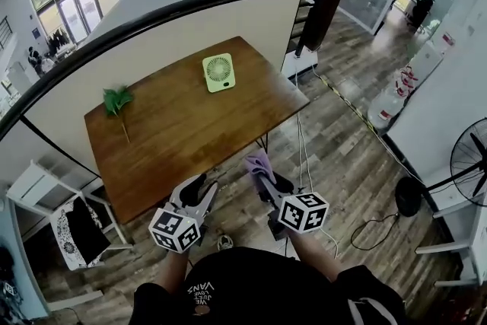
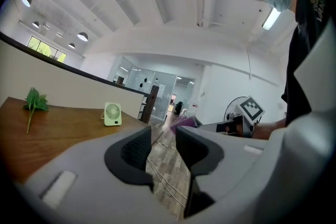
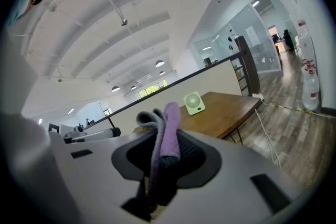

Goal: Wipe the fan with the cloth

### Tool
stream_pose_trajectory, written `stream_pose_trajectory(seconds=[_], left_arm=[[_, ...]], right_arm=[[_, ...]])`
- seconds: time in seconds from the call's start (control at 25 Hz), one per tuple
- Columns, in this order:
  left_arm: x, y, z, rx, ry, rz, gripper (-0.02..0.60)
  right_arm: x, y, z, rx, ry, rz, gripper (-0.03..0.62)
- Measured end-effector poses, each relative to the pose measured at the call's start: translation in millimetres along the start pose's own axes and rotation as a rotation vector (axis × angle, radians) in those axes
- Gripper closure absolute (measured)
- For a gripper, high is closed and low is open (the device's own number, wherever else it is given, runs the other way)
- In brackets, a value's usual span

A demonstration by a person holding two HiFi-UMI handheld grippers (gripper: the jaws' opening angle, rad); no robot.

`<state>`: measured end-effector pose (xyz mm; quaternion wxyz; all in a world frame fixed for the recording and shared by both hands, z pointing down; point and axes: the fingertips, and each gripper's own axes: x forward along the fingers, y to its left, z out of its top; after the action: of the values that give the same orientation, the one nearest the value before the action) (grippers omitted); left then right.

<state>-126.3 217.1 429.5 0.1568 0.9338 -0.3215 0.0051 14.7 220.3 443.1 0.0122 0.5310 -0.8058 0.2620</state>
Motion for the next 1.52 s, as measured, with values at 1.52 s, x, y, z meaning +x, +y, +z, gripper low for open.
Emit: stream_pose_trajectory(seconds=[1.52], left_arm=[[218.5, 97.9, 15.4, -0.128, -0.043, 0.408, 0.451]], right_arm=[[158.4, -193.7, 112.8, -0.148, 0.214, 0.285, 0.497]])
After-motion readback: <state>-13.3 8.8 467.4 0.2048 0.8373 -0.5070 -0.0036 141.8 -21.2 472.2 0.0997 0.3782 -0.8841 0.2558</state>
